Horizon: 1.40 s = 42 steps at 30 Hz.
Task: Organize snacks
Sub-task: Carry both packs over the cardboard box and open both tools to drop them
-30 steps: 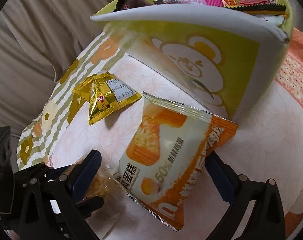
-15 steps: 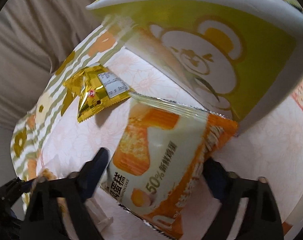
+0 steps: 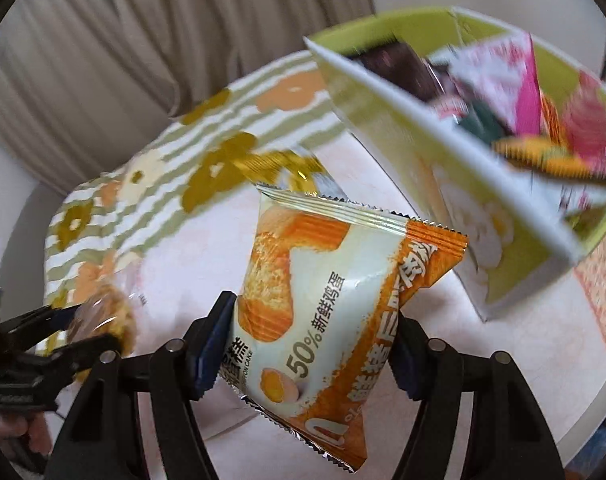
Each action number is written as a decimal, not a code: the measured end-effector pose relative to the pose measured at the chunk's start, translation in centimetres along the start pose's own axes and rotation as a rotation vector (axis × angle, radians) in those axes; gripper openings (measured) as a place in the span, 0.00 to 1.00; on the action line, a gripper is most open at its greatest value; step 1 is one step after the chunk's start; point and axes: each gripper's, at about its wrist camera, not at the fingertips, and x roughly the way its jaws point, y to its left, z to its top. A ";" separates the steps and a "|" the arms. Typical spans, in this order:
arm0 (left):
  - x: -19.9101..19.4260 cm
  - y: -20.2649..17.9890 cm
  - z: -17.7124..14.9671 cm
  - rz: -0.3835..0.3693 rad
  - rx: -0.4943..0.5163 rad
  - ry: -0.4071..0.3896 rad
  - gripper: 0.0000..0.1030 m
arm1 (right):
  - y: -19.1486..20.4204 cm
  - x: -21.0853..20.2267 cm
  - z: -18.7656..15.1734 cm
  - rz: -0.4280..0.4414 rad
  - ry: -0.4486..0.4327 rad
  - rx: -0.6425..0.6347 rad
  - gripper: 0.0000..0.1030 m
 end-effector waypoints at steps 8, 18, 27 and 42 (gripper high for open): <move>-4.6 -3.6 4.7 0.034 -0.018 -0.126 0.73 | -1.8 -6.6 5.5 0.097 -0.057 -0.059 0.63; -3.5 -13.2 12.7 0.048 -0.077 -0.239 0.73 | -9.2 -11.0 14.6 0.152 -0.096 -0.188 0.63; 2.7 -20.6 18.3 0.048 -0.214 -0.238 0.73 | -16.5 -9.7 21.7 0.192 -0.028 -0.271 0.63; 8.9 -23.5 18.9 0.080 -0.331 -0.116 0.88 | -21.5 -6.2 25.4 0.230 0.039 -0.214 0.63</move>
